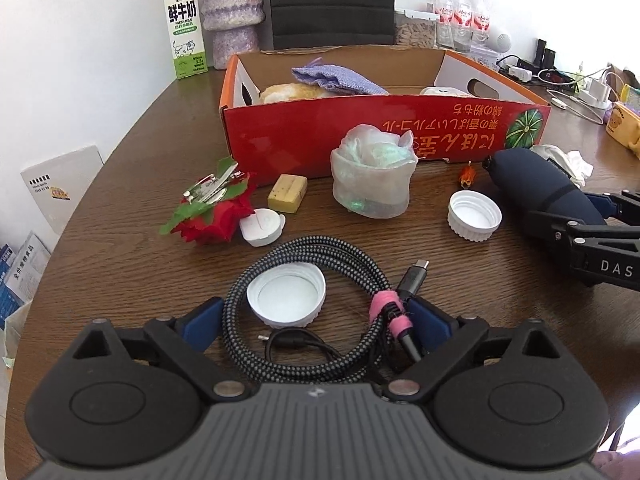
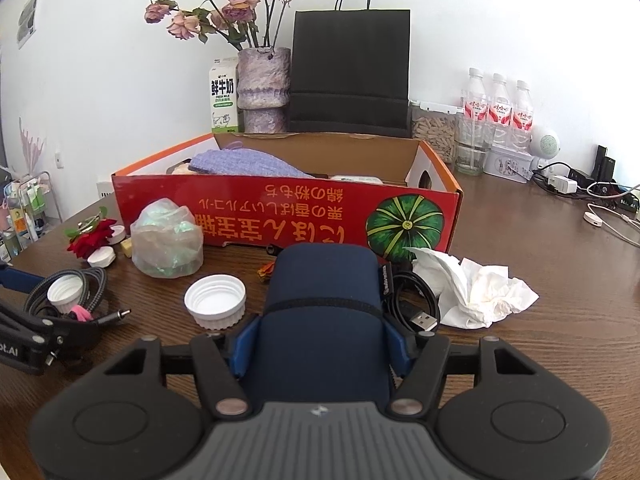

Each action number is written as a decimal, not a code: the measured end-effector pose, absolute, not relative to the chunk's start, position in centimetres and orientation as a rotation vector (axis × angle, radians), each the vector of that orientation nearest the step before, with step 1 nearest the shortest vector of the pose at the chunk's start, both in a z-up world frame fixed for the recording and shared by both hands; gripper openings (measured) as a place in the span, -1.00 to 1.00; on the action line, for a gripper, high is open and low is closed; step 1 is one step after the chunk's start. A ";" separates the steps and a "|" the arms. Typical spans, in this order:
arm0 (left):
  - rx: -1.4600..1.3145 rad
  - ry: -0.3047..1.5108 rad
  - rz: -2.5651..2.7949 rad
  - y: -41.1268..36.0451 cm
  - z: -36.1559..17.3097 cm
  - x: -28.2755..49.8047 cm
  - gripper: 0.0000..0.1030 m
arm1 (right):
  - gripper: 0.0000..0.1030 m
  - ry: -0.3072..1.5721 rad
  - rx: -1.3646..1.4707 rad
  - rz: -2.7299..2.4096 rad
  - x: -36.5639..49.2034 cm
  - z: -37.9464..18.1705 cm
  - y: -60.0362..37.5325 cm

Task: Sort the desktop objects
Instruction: 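Carry the braided cable and navy case into the box and open both tools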

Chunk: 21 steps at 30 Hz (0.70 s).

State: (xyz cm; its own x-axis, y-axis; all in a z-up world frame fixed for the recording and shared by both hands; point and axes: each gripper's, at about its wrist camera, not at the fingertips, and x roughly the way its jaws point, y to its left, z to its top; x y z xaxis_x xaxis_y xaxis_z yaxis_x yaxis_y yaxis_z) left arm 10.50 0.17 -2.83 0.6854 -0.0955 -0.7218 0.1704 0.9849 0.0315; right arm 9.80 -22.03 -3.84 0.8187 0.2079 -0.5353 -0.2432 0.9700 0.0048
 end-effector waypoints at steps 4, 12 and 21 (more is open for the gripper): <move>0.091 0.762 -0.137 0.1 -2.7 9.7 0.83 | 0.21 0.563 -0.056 0.242 9.8 -3.9 -22.2; 0.063 0.631 -0.120 0.1 0.0 8.0 0.82 | 0.21 0.533 -0.049 0.247 9.4 -3.6 -22.3; -0.006 0.482 -0.115 -0.3 4.4 9.0 0.83 | 0.21 0.442 -0.009 0.278 9.2 -0.9 -22.5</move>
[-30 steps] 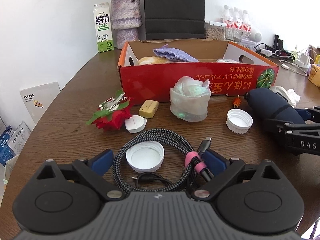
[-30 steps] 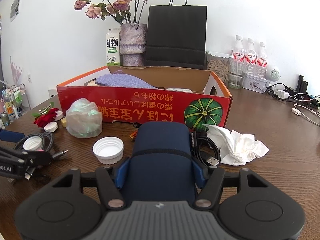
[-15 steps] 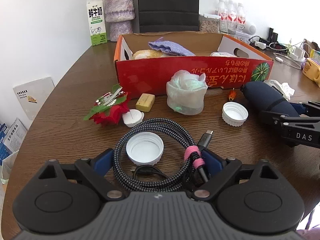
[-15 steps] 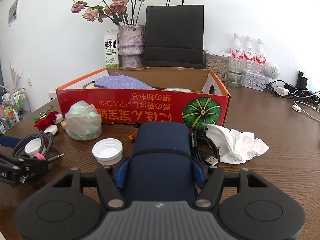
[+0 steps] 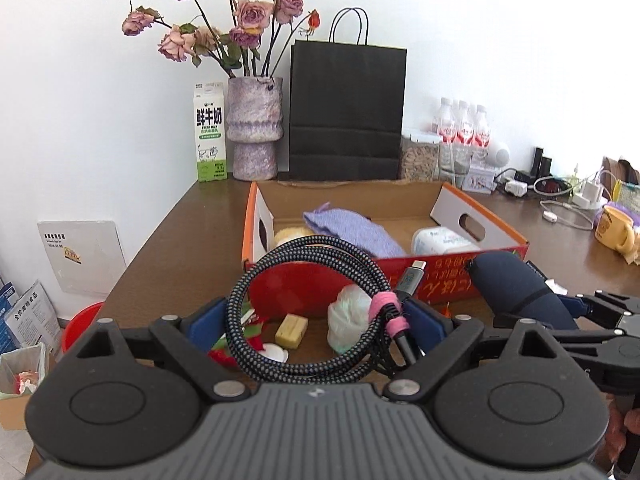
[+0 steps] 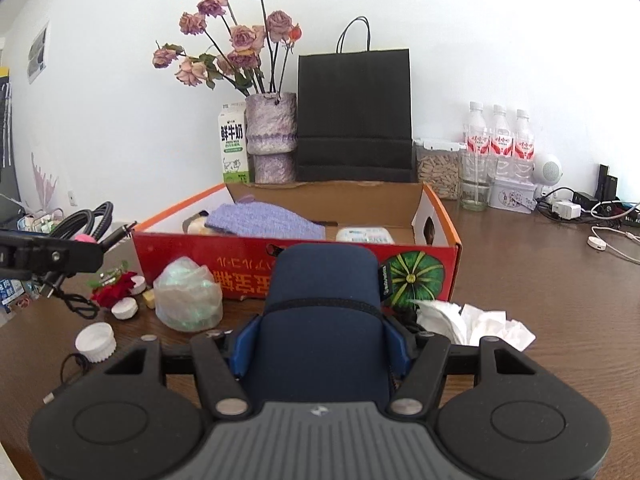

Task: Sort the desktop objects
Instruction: 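Carry the braided cable and navy case into the box and open both tools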

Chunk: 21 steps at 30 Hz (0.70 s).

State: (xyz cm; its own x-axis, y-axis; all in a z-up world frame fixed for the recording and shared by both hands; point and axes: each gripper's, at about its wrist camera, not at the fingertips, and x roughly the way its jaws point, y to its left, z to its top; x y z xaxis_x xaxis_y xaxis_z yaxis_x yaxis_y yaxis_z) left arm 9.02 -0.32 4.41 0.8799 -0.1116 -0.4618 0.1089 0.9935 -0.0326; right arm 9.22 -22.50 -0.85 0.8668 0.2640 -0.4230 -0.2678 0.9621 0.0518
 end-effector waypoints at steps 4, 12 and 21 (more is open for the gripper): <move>-0.046 0.439 -0.120 -1.1 5.7 10.9 0.83 | 0.21 0.387 -0.004 0.281 10.2 0.8 -22.4; -0.135 0.397 -0.090 -1.9 6.9 16.3 0.83 | 0.21 0.321 0.014 0.251 15.1 3.0 -22.5; -0.164 0.388 -0.010 -3.3 6.3 23.6 0.83 | 0.21 0.314 0.027 0.222 23.2 3.8 -21.4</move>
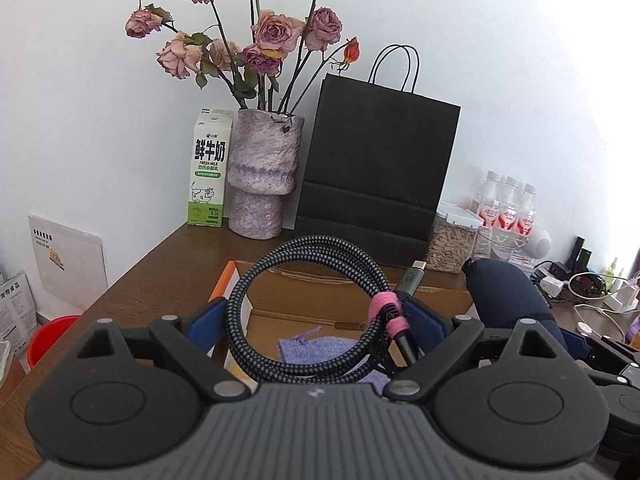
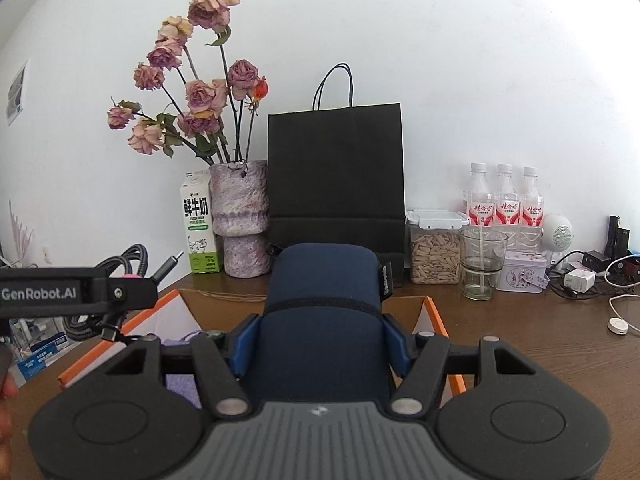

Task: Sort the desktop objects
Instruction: 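Carry the braided cable and navy case into the box and open both tools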

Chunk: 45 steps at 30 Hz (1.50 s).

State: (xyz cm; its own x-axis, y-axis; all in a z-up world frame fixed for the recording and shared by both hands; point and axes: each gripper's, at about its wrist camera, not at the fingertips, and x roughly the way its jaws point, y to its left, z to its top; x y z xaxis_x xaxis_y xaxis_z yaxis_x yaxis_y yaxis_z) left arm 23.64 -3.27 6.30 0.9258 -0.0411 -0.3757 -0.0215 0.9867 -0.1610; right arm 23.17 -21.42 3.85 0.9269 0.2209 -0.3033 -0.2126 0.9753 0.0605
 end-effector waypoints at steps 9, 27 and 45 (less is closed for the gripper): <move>-0.116 0.457 0.017 -3.4 2.9 26.8 0.83 | 0.21 0.417 0.007 0.216 26.1 0.4 -20.6; -0.080 0.476 0.049 -3.7 1.2 26.9 0.89 | 0.29 0.451 -0.037 0.215 26.0 -1.6 -19.3; -0.139 0.342 0.091 -3.0 2.9 24.2 1.00 | 1.00 0.345 -0.010 0.175 23.0 0.4 -20.6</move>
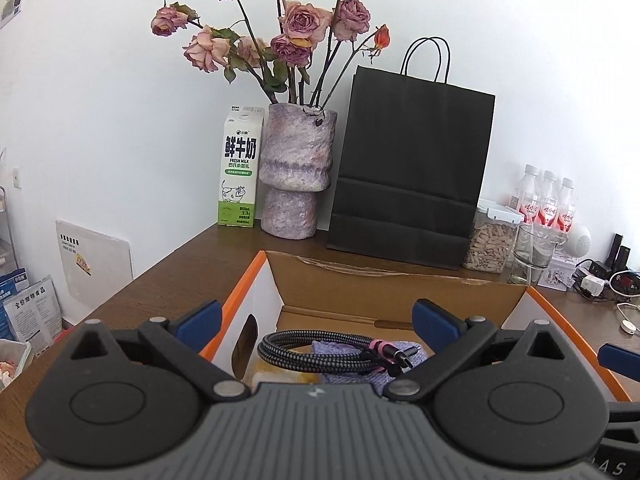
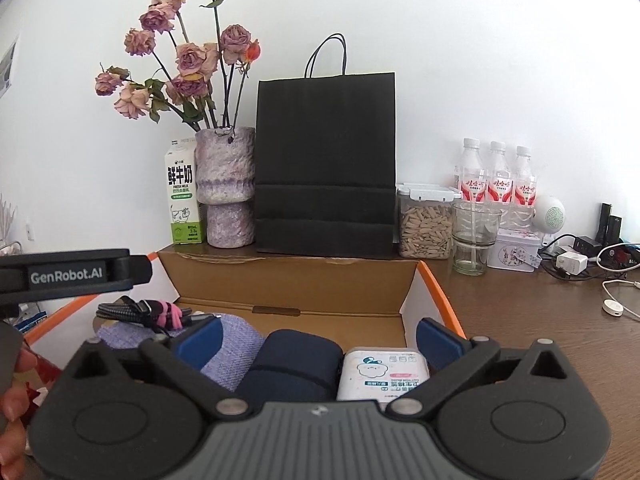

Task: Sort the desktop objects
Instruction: 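Carry the braided cable and navy case into the box and open both tools, then move both tools out of the box back over the table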

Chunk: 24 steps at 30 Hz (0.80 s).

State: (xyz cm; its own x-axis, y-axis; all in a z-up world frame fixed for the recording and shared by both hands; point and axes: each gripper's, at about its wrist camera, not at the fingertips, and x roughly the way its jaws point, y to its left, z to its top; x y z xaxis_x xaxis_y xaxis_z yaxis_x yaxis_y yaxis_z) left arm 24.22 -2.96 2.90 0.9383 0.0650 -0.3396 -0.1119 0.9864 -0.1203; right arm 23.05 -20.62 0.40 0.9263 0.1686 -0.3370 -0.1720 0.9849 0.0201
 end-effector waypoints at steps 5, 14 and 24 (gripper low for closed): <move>-0.148 0.305 0.082 -2.9 3.1 23.4 1.00 | 1.00 0.321 -0.002 0.179 22.0 0.6 -21.0; -0.145 0.231 0.083 -2.8 3.1 21.7 1.00 | 1.00 0.252 -0.024 0.194 19.6 0.8 -21.0; -0.154 0.238 0.072 -0.9 5.0 18.5 1.00 | 1.00 0.208 -0.061 0.193 15.4 0.9 -21.2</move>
State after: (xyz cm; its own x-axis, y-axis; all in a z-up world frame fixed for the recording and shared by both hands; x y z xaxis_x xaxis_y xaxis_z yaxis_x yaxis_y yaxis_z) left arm 18.50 -0.85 4.99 0.9692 0.0529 -0.2405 -0.0895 0.9856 -0.1437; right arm 15.40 -21.25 0.92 0.9599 0.1842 -0.2111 -0.1969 0.9796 -0.0402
